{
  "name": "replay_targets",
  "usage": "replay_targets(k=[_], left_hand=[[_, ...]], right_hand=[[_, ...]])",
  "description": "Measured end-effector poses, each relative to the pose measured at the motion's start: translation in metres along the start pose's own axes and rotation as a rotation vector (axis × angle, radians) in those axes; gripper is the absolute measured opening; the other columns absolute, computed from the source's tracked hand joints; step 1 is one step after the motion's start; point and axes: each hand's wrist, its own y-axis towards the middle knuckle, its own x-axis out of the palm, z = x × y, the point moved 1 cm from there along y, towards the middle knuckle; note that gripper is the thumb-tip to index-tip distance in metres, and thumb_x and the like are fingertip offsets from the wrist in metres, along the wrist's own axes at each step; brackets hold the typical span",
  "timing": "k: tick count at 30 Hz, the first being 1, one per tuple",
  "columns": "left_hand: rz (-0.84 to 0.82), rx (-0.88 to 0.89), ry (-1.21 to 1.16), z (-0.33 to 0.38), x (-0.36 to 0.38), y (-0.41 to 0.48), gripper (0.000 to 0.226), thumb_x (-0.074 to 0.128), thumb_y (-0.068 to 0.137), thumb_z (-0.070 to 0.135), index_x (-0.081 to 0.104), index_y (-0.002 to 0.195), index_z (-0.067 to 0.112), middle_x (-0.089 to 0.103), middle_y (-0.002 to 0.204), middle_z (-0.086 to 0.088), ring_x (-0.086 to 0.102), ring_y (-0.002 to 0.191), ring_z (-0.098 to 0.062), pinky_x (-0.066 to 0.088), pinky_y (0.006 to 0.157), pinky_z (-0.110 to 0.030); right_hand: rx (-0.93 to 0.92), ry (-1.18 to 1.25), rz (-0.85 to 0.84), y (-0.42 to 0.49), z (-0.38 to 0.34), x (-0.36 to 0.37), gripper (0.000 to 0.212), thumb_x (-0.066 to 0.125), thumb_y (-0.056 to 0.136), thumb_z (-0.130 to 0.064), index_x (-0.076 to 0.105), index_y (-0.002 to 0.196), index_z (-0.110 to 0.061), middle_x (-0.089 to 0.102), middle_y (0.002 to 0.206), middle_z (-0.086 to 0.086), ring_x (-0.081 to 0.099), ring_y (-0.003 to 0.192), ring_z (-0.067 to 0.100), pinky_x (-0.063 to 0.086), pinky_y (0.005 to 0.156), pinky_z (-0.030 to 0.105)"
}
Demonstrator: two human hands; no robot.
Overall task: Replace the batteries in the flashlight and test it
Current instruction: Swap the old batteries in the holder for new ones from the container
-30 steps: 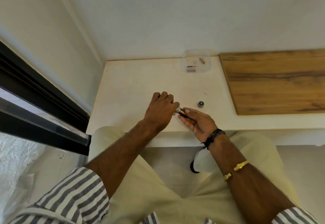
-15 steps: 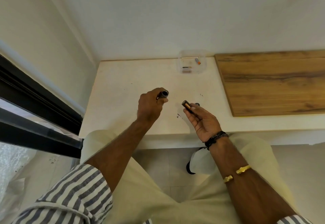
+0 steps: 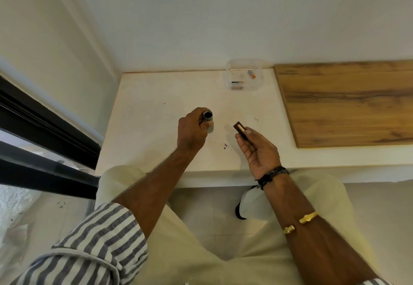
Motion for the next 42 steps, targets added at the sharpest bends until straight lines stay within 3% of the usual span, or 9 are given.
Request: replay_targets(k=[11,16,20,22,24,28,30,37,42], left_hand=[[-0.064,-0.059,0.008,0.002,-0.001,0.004,0.026,0.068,0.092,0.012,0.065,0.117,0.008,0.073,0.113,-0.008,0.068,0.106,-0.023,0.053,0.092,-0.030],[-0.072,-0.118,-0.006,0.002,-0.007,-0.002,0.054,0.071,0.089,0.013,0.052,0.139,0.010,0.058,0.141,-0.010,0.056,0.127,-0.025,0.048,0.106,-0.040],[0.156,-0.091,-0.127,0.007,-0.008,-0.035,0.042,0.071,0.090,0.017,0.060,0.131,0.018,0.066,0.128,0.001,0.062,0.108,-0.004,0.052,0.089,-0.013],[0.099,-0.129,-0.222,0.006,-0.004,-0.051,0.030,0.069,0.092,0.022,0.066,0.122,0.020,0.071,0.113,0.008,0.064,0.098,0.003,0.056,0.088,-0.020],[-0.050,-0.185,-0.343,0.005,0.001,-0.060,0.031,0.069,0.093,0.024,0.067,0.124,0.020,0.073,0.111,0.006,0.067,0.101,-0.006,0.058,0.091,-0.037],[-0.248,-0.071,-0.335,0.010,0.007,-0.067,0.063,0.078,0.085,0.028,0.052,0.142,0.022,0.063,0.132,0.007,0.060,0.119,-0.006,0.054,0.089,-0.022],[-0.266,-0.048,-0.344,0.012,0.009,-0.069,0.070,0.081,0.082,0.026,0.049,0.144,0.021,0.059,0.140,0.003,0.057,0.125,-0.009,0.054,0.093,-0.024],[-0.264,-0.056,-0.454,0.012,0.003,-0.068,0.053,0.073,0.088,0.009,0.055,0.138,0.010,0.066,0.131,-0.004,0.063,0.121,-0.014,0.052,0.101,-0.035],[-0.318,-0.107,-0.574,0.009,-0.002,-0.065,0.048,0.069,0.090,0.000,0.056,0.136,0.005,0.070,0.122,-0.001,0.069,0.110,-0.014,0.055,0.087,-0.022]], right_hand=[[-0.012,-0.101,0.021,-0.004,-0.001,0.001,0.029,0.076,0.086,-0.005,0.072,0.115,-0.003,0.078,0.099,0.014,0.075,0.079,0.020,0.065,0.072,0.032],[-0.013,-0.100,0.020,-0.008,-0.003,0.002,0.025,0.075,0.086,-0.003,0.071,0.111,-0.003,0.076,0.096,0.013,0.073,0.078,0.020,0.064,0.072,0.031],[0.012,-0.095,-0.056,-0.014,-0.005,0.008,0.015,0.071,0.089,-0.001,0.069,0.103,-0.001,0.076,0.093,0.016,0.076,0.079,0.025,0.064,0.072,0.033],[0.018,-0.125,-0.103,-0.019,-0.004,0.012,0.008,0.071,0.089,-0.001,0.069,0.097,-0.002,0.076,0.091,0.016,0.076,0.080,0.027,0.064,0.071,0.033],[0.018,-0.204,-0.119,-0.027,-0.002,0.015,0.006,0.073,0.089,-0.005,0.070,0.094,-0.006,0.077,0.093,0.014,0.076,0.080,0.026,0.063,0.070,0.032],[0.004,-0.383,-0.037,-0.038,0.006,0.014,0.010,0.076,0.088,-0.016,0.074,0.098,-0.014,0.076,0.098,0.009,0.069,0.076,0.016,0.061,0.065,0.028],[-0.002,-0.438,-0.022,-0.042,0.008,0.012,0.012,0.074,0.091,-0.020,0.074,0.102,-0.014,0.077,0.103,0.011,0.067,0.078,0.016,0.058,0.063,0.027],[-0.014,-0.552,-0.043,-0.045,0.010,0.014,0.012,0.076,0.089,-0.026,0.074,0.096,-0.017,0.077,0.083,0.003,0.070,0.069,0.012,0.056,0.061,0.027],[-0.056,-0.647,-0.088,-0.043,0.008,0.016,0.018,0.076,0.090,-0.027,0.074,0.100,-0.013,0.080,0.087,0.007,0.069,0.064,0.014,0.054,0.055,0.026]])
